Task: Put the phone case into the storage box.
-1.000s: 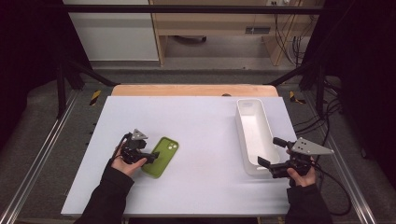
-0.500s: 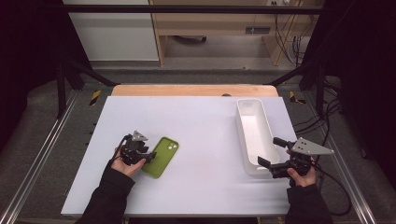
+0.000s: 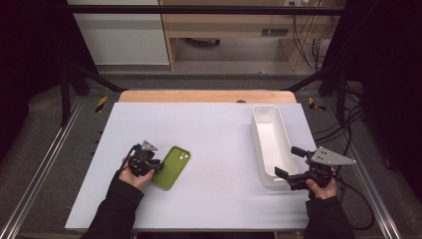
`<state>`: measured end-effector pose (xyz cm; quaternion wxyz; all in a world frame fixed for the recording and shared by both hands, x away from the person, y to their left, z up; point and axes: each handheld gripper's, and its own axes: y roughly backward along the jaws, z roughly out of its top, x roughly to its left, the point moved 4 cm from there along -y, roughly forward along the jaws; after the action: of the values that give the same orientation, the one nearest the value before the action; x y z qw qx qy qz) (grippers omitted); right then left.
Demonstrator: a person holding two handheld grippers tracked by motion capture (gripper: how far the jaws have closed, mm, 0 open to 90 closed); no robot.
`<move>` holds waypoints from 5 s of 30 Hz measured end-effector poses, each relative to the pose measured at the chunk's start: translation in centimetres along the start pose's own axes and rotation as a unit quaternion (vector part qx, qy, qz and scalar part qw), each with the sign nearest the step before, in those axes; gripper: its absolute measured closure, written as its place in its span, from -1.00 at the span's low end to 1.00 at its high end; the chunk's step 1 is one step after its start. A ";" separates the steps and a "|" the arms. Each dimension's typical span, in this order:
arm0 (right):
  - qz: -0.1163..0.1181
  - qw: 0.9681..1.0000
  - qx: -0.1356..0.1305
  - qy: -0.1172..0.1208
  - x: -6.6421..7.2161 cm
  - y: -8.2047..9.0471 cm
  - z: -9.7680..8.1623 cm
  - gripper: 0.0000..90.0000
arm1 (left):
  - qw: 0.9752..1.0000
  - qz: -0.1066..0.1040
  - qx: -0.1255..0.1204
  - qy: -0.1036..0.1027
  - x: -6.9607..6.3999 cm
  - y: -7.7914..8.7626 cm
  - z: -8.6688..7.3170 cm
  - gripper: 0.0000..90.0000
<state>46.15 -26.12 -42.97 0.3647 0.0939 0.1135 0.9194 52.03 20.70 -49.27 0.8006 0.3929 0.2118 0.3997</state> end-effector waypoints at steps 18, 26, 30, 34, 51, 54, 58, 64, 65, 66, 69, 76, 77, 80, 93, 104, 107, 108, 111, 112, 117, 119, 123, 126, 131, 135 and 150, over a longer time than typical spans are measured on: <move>0.000 1.000 0.000 0.000 0.0 0.0 0.0 -0.99 | 1.000 0.003 0.001 0.004 0.1 -0.1 0.1 0.88; 0.000 1.000 0.000 0.000 0.0 0.0 0.0 -0.99 | 1.000 0.010 0.000 0.005 -0.1 0.0 0.0 0.91; 0.000 1.000 0.000 -0.001 0.0 0.0 0.0 -0.99 | 1.000 0.009 -0.002 0.012 0.0 0.0 0.0 0.94; 0.000 1.000 0.000 -0.001 0.0 0.0 0.0 -0.99 | 1.000 0.006 -0.004 0.015 0.1 0.0 0.0 0.95; -0.001 1.000 0.000 -0.002 0.0 0.1 0.0 -0.99 | 0.999 0.009 -0.031 0.005 -0.1 1.3 0.6 0.95; -0.001 1.000 0.000 -0.001 0.0 0.1 0.0 -0.99 | 0.999 0.009 -0.038 0.005 -0.1 1.7 0.7 0.95; -0.001 1.000 0.000 -0.001 0.0 0.1 0.0 -0.99 | 0.999 0.008 -0.053 0.002 -0.3 2.4 1.0 0.95; -0.001 1.000 0.000 -0.002 0.0 0.1 0.1 -0.99 | 0.998 0.007 -0.069 -0.002 -0.6 3.2 1.4 0.95; -0.002 1.000 0.001 -0.002 0.0 0.1 0.1 -0.99 | 0.997 0.006 -0.076 -0.003 -0.7 3.5 1.6 0.95; -0.001 1.000 0.001 -0.002 0.0 0.1 0.0 -0.99 | 0.997 0.006 -0.076 -0.003 -0.7 3.5 1.6 0.95; -0.001 1.000 0.001 -0.002 0.0 0.1 0.0 -0.99 | 0.997 0.004 -0.083 -0.006 -0.9 3.9 1.8 0.95; 0.000 1.000 0.002 -0.002 0.0 0.1 0.0 -0.99 | 0.995 0.003 -0.099 -0.015 -1.4 4.8 2.2 0.95; 0.000 1.000 0.002 -0.002 0.0 0.0 0.0 -0.99 | 0.995 0.002 -0.103 -0.017 -1.5 5.0 2.3 0.95; 0.000 1.000 0.002 -0.003 0.0 0.0 0.0 -0.99 | 0.994 0.001 -0.108 -0.023 -1.8 5.4 2.4 0.95; 0.001 1.000 0.002 -0.002 0.1 0.0 0.2 -0.99 | 0.991 -0.005 -0.128 -0.043 -3.2 6.4 3.1 0.95; 0.011 1.000 0.005 0.004 1.1 -0.3 0.9 -0.99 | 0.989 -0.009 -0.138 -0.061 -4.5 6.9 3.6 0.95; 0.015 1.000 0.005 0.008 1.4 -0.5 1.1 -0.99 | 0.988 -0.012 -0.137 -0.068 -4.9 7.0 3.7 0.95; 0.016 1.000 0.005 0.011 1.5 -0.5 1.1 -0.99 | 0.988 -0.014 -0.137 -0.069 -5.0 7.0 3.8 0.95; 0.020 1.000 0.007 0.013 2.0 -0.8 1.4 -0.99 | 0.988 -0.015 -0.138 -0.074 -5.5 7.0 3.9 0.95; 0.020 1.000 0.007 0.013 2.0 -0.8 1.4 -0.99 | 0.987 -0.016 -0.138 -0.077 -5.6 7.0 3.9 0.95; 0.022 1.000 0.011 0.015 2.5 -1.2 1.7 -0.99 | 0.986 -0.021 -0.139 -0.088 -6.5 7.0 4.1 0.95; 0.023 1.000 0.012 0.015 2.6 -1.2 1.8 -0.99 | 0.986 -0.023 -0.139 -0.092 -6.8 7.0 4.1 0.95; 0.024 0.999 0.016 0.015 3.0 -1.5 1.9 -0.99 | 0.985 -0.026 -0.140 -0.101 -7.4 6.9 4.2 0.95; 0.028 0.999 0.019 0.017 3.4 -1.8 2.0 -0.99 | 0.984 -0.030 -0.139 -0.107 -7.8 6.8 4.2 0.95; 0.030 0.999 0.026 0.019 3.8 -2.2 2.2 -0.99 | 0.983 -0.033 -0.137 -0.118 -8.5 6.6 4.3 0.95; 0.034 0.999 0.032 0.023 4.4 -2.8 2.4 -0.99 | 0.982 -0.036 -0.136 -0.129 -9.2 6.4 4.3 0.95; 0.049 0.997 0.042 0.032 6.2 -4.2 2.9 -0.99 | 0.978 -0.045 -0.130 -0.156 -11.0 6.0 4.5 0.95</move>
<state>45.17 -18.42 -40.79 0.3109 0.0853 0.1587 0.9332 45.66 11.97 -41.51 0.8852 0.3329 0.0480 0.3215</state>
